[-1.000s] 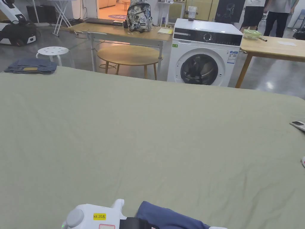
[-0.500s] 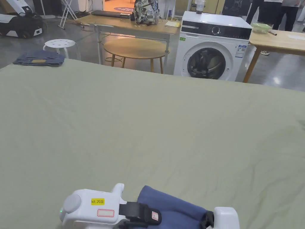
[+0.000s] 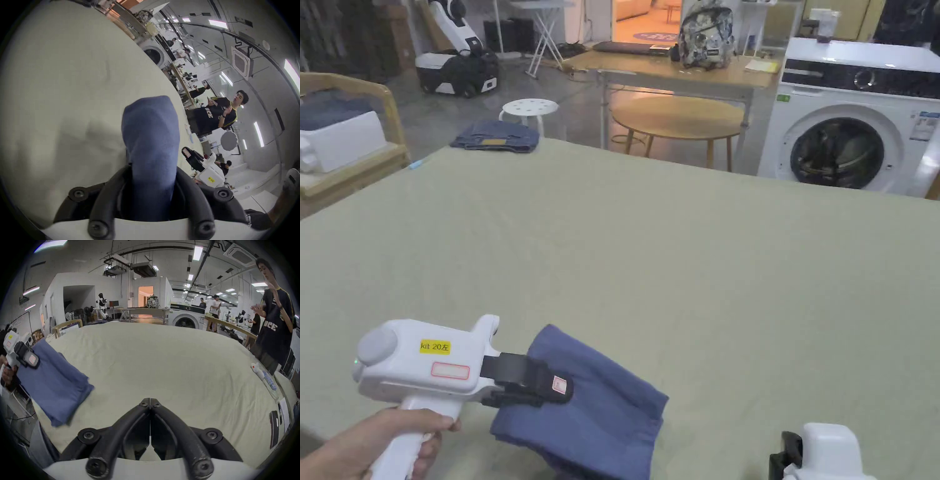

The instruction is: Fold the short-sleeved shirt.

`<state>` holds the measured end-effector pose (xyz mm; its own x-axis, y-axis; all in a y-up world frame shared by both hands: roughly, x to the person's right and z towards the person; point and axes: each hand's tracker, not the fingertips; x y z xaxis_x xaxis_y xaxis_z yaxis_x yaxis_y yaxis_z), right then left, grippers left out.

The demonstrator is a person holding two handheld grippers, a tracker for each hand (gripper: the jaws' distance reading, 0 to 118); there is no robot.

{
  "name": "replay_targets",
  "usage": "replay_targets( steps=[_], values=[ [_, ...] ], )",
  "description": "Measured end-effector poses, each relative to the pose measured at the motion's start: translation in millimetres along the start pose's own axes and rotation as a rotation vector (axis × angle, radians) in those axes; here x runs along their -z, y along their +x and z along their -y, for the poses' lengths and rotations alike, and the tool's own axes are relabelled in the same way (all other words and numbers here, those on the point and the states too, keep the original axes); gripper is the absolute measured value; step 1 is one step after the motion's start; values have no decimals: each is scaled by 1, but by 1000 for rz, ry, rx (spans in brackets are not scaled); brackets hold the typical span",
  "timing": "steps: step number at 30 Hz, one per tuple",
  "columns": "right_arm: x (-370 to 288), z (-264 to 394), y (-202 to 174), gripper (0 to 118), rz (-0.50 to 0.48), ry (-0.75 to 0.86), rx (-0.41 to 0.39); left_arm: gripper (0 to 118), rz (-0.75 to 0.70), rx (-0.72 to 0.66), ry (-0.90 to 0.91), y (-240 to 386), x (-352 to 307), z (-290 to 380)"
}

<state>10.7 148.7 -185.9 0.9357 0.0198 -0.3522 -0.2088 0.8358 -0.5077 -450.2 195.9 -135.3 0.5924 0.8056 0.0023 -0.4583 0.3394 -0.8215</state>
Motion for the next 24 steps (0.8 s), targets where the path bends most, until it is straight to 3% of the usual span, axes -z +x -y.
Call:
replay_targets(
  steps=[11,19,24],
  values=[
    [13,-7,-20,0,-29,-27,-37,17,-241,-75,41,-46,-140,-76],
    [20,-12,-25,0,-24,-45,-39,17,-404,-91,27,-85,-186,-126],
    [21,-11,-28,0,-16,-58,-46,17,-487,-125,16,-75,-191,-122]
  ],
)
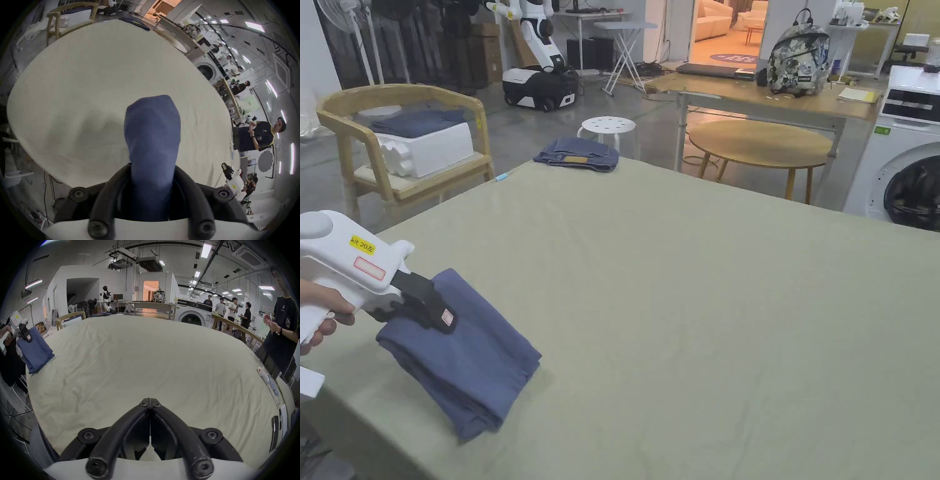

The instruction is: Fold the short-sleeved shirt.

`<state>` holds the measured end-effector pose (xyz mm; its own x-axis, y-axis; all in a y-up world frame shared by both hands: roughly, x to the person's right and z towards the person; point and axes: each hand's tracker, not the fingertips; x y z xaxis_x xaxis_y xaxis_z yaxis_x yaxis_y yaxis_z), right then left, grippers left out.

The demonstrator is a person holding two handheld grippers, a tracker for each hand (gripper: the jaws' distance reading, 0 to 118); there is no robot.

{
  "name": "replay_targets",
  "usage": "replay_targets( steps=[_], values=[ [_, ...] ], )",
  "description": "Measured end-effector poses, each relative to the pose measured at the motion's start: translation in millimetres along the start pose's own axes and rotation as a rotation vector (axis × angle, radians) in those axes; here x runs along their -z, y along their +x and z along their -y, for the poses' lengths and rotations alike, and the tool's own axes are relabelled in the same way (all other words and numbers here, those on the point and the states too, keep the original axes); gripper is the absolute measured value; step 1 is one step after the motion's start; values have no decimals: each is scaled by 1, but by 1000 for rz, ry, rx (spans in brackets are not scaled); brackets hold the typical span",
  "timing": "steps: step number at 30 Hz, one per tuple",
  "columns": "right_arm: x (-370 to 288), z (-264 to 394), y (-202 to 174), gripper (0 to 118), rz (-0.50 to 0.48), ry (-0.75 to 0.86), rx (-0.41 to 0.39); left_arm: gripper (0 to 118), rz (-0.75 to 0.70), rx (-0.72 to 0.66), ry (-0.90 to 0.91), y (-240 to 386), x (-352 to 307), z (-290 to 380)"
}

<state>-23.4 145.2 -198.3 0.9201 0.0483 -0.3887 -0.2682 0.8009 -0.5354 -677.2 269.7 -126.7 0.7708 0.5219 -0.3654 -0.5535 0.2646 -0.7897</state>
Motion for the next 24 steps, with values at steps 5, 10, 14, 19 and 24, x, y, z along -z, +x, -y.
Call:
replay_targets(
  steps=[5,10,14,19,24],
  values=[
    [6,3,-1,0,-4,-18,-6,36,-140,-3,6,-6,13,4],
    [5,0,-4,0,-9,-22,-13,40,-224,-47,99,-27,2,2],
    [10,2,-7,0,-18,-27,-20,42,-362,-52,173,-26,-12,8],
    [14,4,-16,0,-33,-26,-34,42,-257,-13,215,5,-4,32],
    [13,7,-18,0,-53,-28,-22,37,-195,66,218,10,28,46]
  ],
)
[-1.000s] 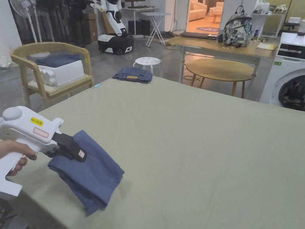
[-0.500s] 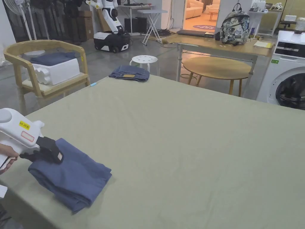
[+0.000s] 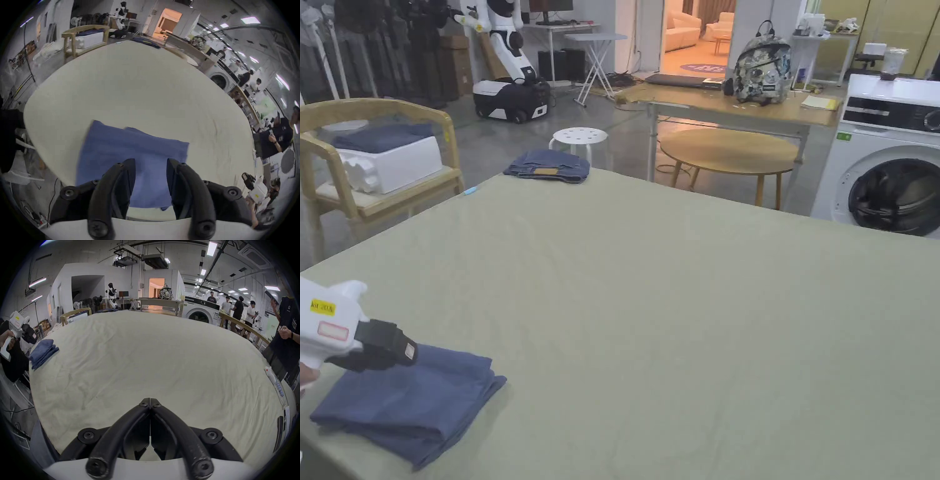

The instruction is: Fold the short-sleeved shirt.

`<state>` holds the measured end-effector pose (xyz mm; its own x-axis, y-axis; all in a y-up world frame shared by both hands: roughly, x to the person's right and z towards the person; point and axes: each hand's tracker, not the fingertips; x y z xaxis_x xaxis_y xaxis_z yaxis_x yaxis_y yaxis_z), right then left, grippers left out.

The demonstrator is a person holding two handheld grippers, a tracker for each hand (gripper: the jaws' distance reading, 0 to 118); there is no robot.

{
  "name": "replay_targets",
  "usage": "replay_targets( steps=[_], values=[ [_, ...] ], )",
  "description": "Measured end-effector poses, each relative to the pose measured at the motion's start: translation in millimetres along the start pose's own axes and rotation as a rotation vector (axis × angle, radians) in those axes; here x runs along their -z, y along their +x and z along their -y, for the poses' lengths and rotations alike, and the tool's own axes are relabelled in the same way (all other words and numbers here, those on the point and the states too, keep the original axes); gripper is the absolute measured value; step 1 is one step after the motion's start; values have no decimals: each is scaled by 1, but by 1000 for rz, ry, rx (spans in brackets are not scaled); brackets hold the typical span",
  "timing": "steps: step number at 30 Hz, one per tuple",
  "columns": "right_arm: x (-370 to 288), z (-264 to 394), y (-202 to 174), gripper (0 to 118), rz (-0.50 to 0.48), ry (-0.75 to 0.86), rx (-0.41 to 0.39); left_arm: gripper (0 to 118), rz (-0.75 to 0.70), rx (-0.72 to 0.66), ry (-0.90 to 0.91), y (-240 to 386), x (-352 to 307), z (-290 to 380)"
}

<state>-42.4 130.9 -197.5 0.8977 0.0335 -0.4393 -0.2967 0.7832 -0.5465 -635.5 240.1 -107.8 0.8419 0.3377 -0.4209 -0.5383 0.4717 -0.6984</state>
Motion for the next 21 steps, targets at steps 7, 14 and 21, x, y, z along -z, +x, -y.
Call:
replay_targets(
  steps=[7,14,21],
  values=[
    [-9,2,14,0,9,24,36,12,48,153,160,71,15,40],
    [-29,-4,42,0,61,91,100,0,30,203,390,167,36,93],
    [-42,-10,74,0,126,176,154,0,8,319,507,273,58,152]
  ],
)
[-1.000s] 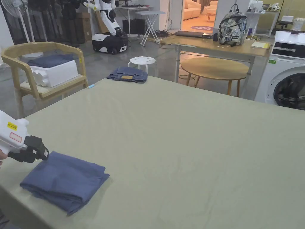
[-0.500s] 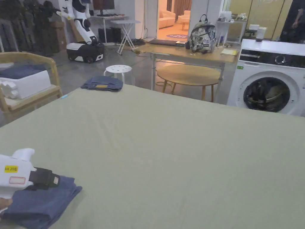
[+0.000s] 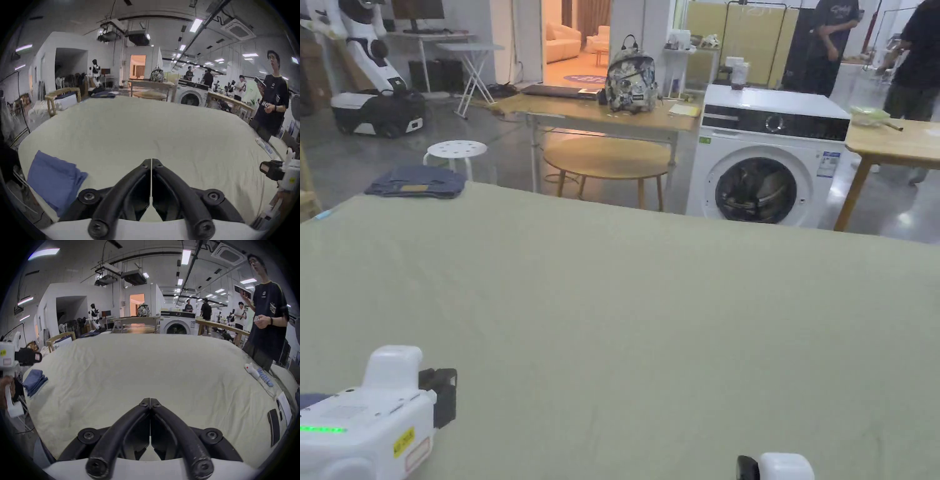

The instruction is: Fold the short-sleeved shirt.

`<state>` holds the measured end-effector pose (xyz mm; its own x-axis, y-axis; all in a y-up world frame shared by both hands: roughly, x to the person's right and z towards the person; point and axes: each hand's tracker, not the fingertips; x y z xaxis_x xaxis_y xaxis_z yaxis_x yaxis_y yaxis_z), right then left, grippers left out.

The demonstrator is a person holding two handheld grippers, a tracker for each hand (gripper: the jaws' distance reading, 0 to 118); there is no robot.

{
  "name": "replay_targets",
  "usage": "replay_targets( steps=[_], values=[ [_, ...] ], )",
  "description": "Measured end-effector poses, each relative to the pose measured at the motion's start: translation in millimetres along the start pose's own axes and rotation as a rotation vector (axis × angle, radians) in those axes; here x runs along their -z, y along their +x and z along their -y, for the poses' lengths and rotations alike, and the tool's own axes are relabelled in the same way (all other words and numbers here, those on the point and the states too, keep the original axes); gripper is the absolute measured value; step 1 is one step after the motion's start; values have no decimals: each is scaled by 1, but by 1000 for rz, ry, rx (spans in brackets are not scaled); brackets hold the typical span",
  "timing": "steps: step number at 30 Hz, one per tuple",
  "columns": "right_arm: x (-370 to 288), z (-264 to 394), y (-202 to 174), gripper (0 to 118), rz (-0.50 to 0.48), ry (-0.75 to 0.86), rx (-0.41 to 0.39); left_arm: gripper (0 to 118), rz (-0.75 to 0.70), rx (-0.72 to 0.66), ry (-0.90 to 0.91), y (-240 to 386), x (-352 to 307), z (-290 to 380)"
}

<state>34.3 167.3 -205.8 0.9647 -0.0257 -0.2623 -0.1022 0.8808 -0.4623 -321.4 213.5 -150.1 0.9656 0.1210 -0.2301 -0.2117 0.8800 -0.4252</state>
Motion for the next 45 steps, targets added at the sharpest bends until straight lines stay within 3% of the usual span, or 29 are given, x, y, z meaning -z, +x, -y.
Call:
replay_targets(
  steps=[6,14,39,40,43,45],
  values=[
    [-11,-19,19,0,55,120,41,0,5,87,129,76,0,10],
    [-21,-37,39,0,116,265,66,0,-9,109,279,125,-6,10],
    [-23,-45,41,0,152,342,50,0,-27,128,303,132,2,8],
    [-23,-45,41,5,154,342,51,2,-24,111,304,131,2,8],
    [-22,-46,41,47,156,340,49,21,-33,76,314,125,2,8],
    [-20,-46,42,63,159,340,40,39,-25,65,310,121,2,5]
  ],
)
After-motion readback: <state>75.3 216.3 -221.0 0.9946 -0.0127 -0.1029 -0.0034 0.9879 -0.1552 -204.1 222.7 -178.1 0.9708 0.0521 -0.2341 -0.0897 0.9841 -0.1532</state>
